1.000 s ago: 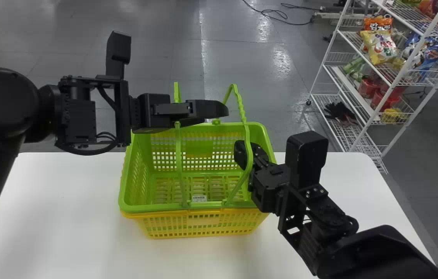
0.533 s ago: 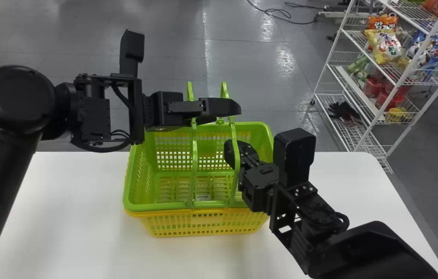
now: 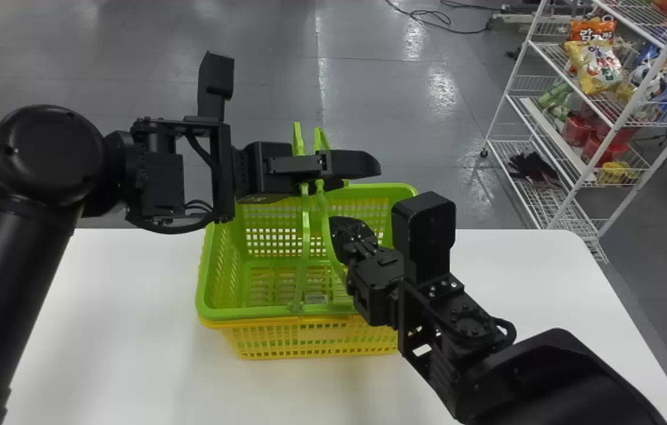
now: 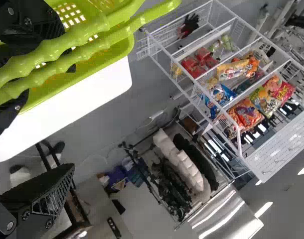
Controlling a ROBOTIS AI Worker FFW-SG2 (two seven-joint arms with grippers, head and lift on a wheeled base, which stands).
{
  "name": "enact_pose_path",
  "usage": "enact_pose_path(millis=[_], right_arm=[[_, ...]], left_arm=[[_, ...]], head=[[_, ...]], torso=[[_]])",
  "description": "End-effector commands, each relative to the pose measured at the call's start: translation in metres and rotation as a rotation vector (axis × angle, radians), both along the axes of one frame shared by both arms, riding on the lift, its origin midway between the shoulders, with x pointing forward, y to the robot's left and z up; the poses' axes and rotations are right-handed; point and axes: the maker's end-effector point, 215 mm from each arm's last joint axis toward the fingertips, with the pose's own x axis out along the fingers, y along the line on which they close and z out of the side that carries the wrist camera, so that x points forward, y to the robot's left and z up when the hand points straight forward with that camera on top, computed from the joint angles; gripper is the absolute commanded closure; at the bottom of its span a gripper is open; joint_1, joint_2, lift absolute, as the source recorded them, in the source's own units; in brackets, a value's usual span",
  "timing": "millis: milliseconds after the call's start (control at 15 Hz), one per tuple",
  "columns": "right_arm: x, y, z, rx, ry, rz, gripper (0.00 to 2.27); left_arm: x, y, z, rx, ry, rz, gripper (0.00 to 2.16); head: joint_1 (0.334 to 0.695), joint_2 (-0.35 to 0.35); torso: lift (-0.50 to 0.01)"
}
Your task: Grasp handle with right gripper to insert into left gripper then lift and swing left to center
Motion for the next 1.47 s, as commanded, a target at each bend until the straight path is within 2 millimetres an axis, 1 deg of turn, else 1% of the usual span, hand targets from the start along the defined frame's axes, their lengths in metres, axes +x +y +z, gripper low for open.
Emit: enact_pose_path(millis=[0,67,133,267,333,467,533,600,667,733,867,1000,1133,1267,1333,1400], right_arm=[[-0.004,-0.003,-0.005,-0.002,0.011,-0.003,2.01],[-0.004,-0.014,-0.001,0.000,0.005,-0.023,2.01],[-0.005,-0.031,0.001,0.005,0.003,-0.050,2.01],[-0.006,-0.068,0.004,0.021,0.008,-0.111,2.01],[-0.009,-0.086,0.002,0.021,0.014,-0.139,1.99],[-0.019,-0.110,-0.008,0.010,0.025,-0.167,1.79],[-0.025,-0.117,-0.014,0.012,0.030,-0.169,1.34],[-0.030,-0.120,-0.017,0.021,0.030,-0.163,0.64],[-0.038,-0.123,-0.023,0.021,0.036,-0.158,0.15],[-0.044,-0.127,-0.022,0.023,0.024,-0.158,0.09],[-0.055,-0.138,-0.019,0.026,-0.009,-0.175,0.08],[-0.063,-0.148,-0.020,0.029,-0.026,-0.190,0.07],[-0.072,-0.152,-0.016,0.038,-0.056,-0.197,0.06],[-0.078,-0.158,-0.020,0.036,-0.067,-0.204,0.05],[-0.081,-0.159,-0.023,0.035,-0.066,-0.206,0.05],[-0.084,-0.159,-0.021,0.041,-0.082,-0.207,0.05]], left_arm=[[-0.001,-0.001,0.000,-0.005,0.003,-0.002,0.14],[-0.002,-0.001,0.001,-0.010,0.006,-0.004,0.14],[-0.003,-0.002,0.002,-0.015,0.007,-0.007,0.14],[-0.004,-0.003,0.003,-0.026,0.013,-0.012,0.14],[-0.004,-0.003,0.003,-0.033,0.021,-0.014,0.14],[-0.004,-0.004,0.003,-0.060,0.042,-0.021,0.14],[-0.002,-0.005,0.004,-0.077,0.055,-0.024,0.14],[-0.001,-0.007,0.006,-0.101,0.074,-0.030,0.14],[0.000,-0.008,0.005,-0.119,0.095,-0.032,0.14],[0.000,-0.010,0.005,-0.129,0.103,-0.035,0.14],[0.002,-0.013,0.005,-0.145,0.118,-0.036,0.14],[0.004,-0.015,0.013,-0.193,0.153,-0.044,0.14],[0.008,-0.014,0.018,-0.198,0.162,-0.041,0.14],[0.009,-0.013,0.025,-0.239,0.196,-0.051,0.15],[0.009,-0.011,0.026,-0.254,0.218,-0.054,0.15],[0.009,-0.011,0.027,-0.271,0.239,-0.059,0.15]], head=[[0.695,-0.064],[0.695,-0.063],[0.695,-0.067],[0.695,-0.087],[0.695,-0.100],[0.695,-0.148],[0.695,-0.161],[0.695,-0.173],[0.695,-0.191],[0.695,-0.196],[0.695,-0.208],[0.695,-0.224],[0.695,-0.244],[0.695,-0.251],[0.695,-0.254],[0.695,-0.257]], torso=[[-0.093],[-0.093],[-0.093],[-0.093],[-0.093],[-0.093],[-0.093],[-0.093],[-0.093],[-0.093],[-0.093],[-0.093],[-0.093],[-0.093],[-0.093],[-0.093]])
